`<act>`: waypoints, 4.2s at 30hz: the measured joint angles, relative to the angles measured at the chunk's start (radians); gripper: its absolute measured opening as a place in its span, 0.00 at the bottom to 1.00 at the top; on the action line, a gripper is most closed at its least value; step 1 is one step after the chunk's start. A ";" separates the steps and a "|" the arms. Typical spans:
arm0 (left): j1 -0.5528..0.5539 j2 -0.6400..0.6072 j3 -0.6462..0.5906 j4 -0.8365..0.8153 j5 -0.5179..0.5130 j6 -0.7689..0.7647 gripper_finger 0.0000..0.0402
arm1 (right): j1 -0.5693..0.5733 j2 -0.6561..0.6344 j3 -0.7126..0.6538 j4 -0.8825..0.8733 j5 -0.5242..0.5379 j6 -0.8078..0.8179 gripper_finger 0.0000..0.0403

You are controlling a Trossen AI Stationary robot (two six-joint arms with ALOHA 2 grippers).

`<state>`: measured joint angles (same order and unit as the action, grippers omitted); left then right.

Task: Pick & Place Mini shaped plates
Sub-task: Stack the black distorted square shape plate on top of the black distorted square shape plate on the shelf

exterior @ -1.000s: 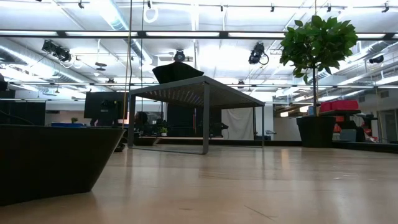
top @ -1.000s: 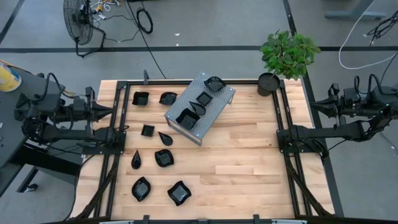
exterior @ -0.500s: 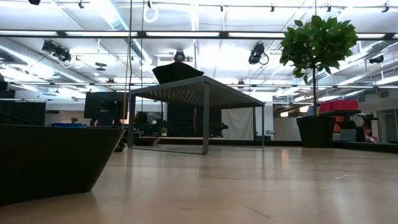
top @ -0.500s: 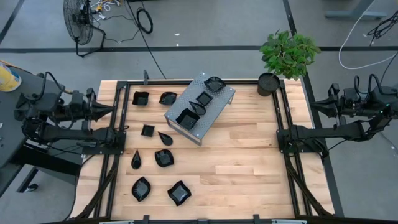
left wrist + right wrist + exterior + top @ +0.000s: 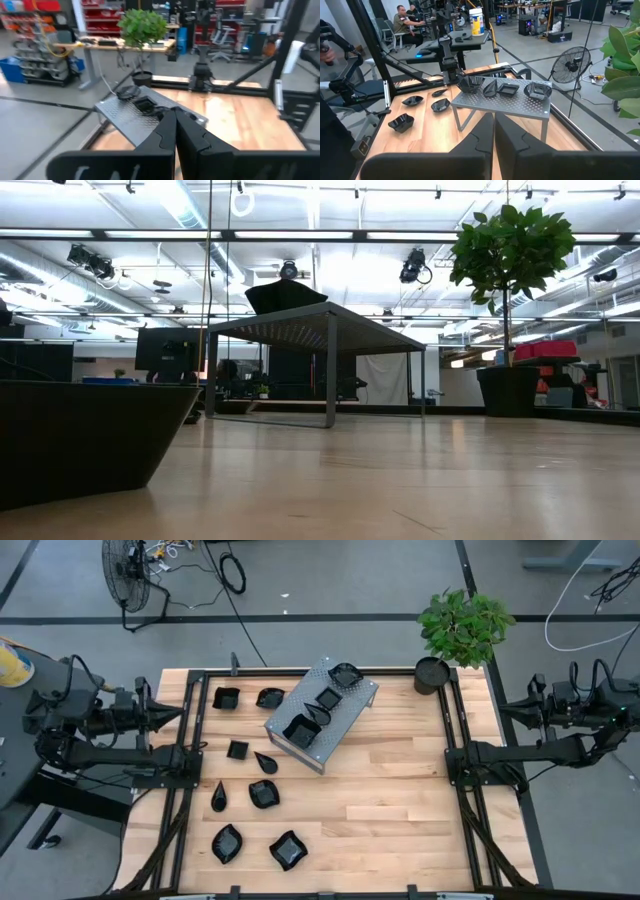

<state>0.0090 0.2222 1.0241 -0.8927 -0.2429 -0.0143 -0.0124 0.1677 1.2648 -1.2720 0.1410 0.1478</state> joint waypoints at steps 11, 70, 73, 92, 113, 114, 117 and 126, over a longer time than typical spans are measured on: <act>0.001 0.064 -0.001 0.007 -0.034 0.026 0.01 | 0.000 0.000 0.000 0.000 0.000 0.000 0.05; 0.550 0.458 0.000 -0.315 0.132 0.265 0.66 | 0.000 0.000 0.000 0.000 0.000 0.000 0.05; 0.550 0.519 0.000 -0.316 0.132 0.326 0.68 | 0.000 0.000 0.000 0.000 0.000 0.000 0.05; 0.550 1.008 0.000 -0.314 0.114 0.447 0.64 | 0.000 0.000 0.000 0.000 0.000 0.000 0.05; 0.598 1.334 -0.001 -0.217 -0.109 0.365 0.64 | 0.000 0.000 0.000 0.000 0.000 0.000 0.05; 0.606 1.342 -0.001 -0.217 -0.112 0.361 0.64 | 0.000 0.000 0.000 0.000 0.000 0.000 0.05; 0.627 1.365 -0.001 -0.218 -0.113 0.338 0.64 | 0.000 0.000 0.000 0.000 0.000 0.000 0.05; 0.677 1.435 -0.001 -0.207 -0.121 0.339 0.64 | 0.000 0.000 0.000 0.000 0.000 0.000 0.05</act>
<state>0.6855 1.6576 1.0233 -1.0999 -0.3638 0.3248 -0.0124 0.1673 1.2648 -1.2724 0.1410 0.1482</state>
